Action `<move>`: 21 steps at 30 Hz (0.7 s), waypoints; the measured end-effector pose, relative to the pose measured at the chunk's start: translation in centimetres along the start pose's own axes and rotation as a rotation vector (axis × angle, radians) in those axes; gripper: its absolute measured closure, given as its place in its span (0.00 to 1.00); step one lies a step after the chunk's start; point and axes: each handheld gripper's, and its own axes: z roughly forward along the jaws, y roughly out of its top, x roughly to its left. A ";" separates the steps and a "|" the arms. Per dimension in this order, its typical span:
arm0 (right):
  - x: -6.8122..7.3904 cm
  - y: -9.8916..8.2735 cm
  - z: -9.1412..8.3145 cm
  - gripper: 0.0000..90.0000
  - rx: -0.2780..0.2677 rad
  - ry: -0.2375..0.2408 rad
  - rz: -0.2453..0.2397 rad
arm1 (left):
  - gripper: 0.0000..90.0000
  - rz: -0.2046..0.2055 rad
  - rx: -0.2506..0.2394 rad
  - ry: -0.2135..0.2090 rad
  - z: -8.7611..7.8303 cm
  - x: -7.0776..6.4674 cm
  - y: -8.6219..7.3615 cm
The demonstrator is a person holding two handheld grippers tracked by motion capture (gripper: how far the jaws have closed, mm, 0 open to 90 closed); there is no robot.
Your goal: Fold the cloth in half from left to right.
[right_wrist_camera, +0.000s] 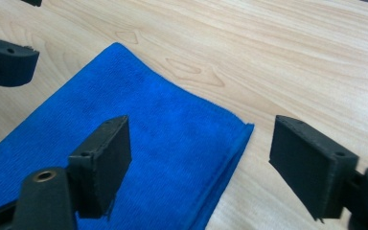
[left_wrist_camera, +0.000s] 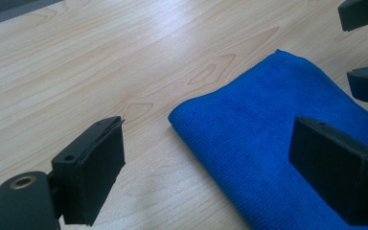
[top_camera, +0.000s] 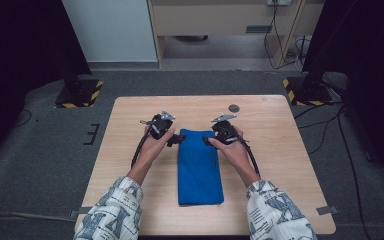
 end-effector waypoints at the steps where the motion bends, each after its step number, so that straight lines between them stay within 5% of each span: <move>1: -0.1 0.1 0.1 0.29 0.000 0.001 0.002 | 0.14 -0.002 -0.001 0.002 0.1 0.1 0.0; 8: -1.0 0.9 1.4 0.46 0.022 -0.010 0.006 | 0.21 -0.024 0.012 -0.019 0.7 0.8 -0.1; 21: -1.0 1.0 2.6 0.48 0.035 -0.008 0.017 | 0.23 -0.019 0.011 -0.022 0.8 1.2 -0.4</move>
